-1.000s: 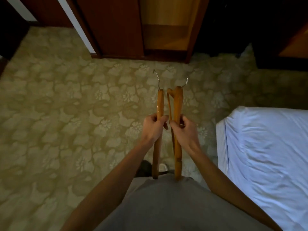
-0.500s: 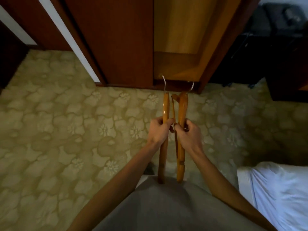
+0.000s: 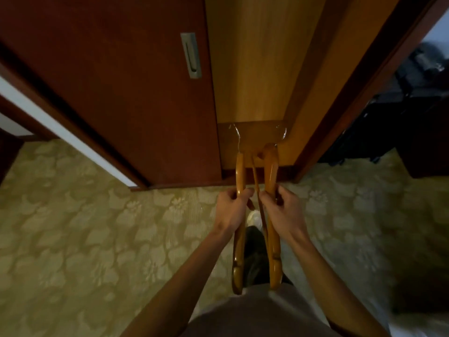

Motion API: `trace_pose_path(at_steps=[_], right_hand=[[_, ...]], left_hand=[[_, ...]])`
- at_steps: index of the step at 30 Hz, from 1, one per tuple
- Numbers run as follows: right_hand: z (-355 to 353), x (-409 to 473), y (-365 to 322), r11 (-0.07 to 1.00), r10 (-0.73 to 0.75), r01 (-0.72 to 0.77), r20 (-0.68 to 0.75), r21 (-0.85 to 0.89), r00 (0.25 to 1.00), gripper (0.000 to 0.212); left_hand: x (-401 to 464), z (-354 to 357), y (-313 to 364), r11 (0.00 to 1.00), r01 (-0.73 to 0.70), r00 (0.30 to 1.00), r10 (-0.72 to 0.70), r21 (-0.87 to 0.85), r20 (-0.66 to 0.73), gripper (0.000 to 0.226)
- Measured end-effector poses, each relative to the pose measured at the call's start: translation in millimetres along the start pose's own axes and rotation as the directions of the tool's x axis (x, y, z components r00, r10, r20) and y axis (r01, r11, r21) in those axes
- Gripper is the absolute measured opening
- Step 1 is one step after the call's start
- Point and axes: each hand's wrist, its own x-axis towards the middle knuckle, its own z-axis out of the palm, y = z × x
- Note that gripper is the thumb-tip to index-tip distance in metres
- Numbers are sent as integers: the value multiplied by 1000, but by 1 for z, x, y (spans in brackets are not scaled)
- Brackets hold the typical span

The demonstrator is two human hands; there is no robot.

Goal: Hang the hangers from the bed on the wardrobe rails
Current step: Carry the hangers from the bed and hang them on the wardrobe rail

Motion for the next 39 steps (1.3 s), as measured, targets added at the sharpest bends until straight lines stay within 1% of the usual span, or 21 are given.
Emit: trace_pose_path(at_steps=[3, 6, 8, 10, 11, 13, 15, 17, 19, 22, 25, 28, 30, 34, 36, 37, 39], right_hand=[[-14, 80, -25, 999, -32, 32, 9, 6, 999, 20], [-38, 151, -62, 998, -57, 57, 6, 24, 998, 9], [-57, 194, -88, 996, -84, 84, -3, 41, 996, 10], [-76, 234, -123, 993, -102, 102, -4, 53, 995, 7], [-84, 253, -139, 992, -112, 111, 9, 68, 994, 8], [-100, 281, -174, 987, -130, 127, 22, 96, 991, 16], [-116, 304, -210, 982, -161, 158, 19, 108, 987, 18], [-129, 322, -245, 973, -208, 206, 14, 106, 978, 22], [-141, 336, -277, 961, -260, 259, 5, 100, 966, 23], [-157, 354, -325, 936, -342, 344, -38, 73, 939, 32], [-172, 365, -372, 897, -437, 439, -41, 56, 899, 41], [-191, 372, -415, 856, -514, 516, -52, 30, 856, 40], [-207, 375, -444, 826, -562, 564, -63, 6, 825, 40], [-237, 374, -496, 783, -620, 620, -129, -51, 774, 31], [-250, 373, -518, 771, -635, 633, -174, -74, 753, 30], [-258, 373, -527, 772, -633, 631, -192, -78, 750, 31], [-273, 375, -546, 786, -614, 614, -211, -73, 761, 35]], left_hand=[[73, 13, 48, 999, -43, 999, 44, -24, 23, 21], [134, 29, 107, 997, -33, 999, 35, -63, 24, 22], [170, 38, 150, 996, -61, 997, 63, -71, 34, 28], [203, 41, 196, 990, -127, 989, 131, -61, 66, 34], [218, 42, 218, 987, -152, 985, 156, -53, 79, 34], [241, 41, 260, 982, -184, 979, 186, -38, 88, 32], [256, 36, 303, 969, -247, 963, 248, -25, 100, 29], [268, 31, 342, 944, -330, 937, 328, -9, 120, 29], [275, 26, 382, 923, -384, 916, 379, 15, 132, 28], [281, 17, 439, 906, -422, 897, 413, 29, 159, 29], [285, 7, 492, 884, -468, 867, 459, 1, 194, 32], [288, 4, 539, 859, -511, 840, 505, -25, 197, 33], [289, 6, 569, 832, -554, 808, 544, -23, 228, 35], [287, 17, 628, 791, -607, 746, 601, -78, 287, 41], [286, 25, 653, 761, -640, 703, 635, -105, 319, 38], [286, 30, 665, 743, -660, 684, 655, -111, 323, 36], [291, 43, 687, 718, -688, 671, 685, -106, 285, 40]])
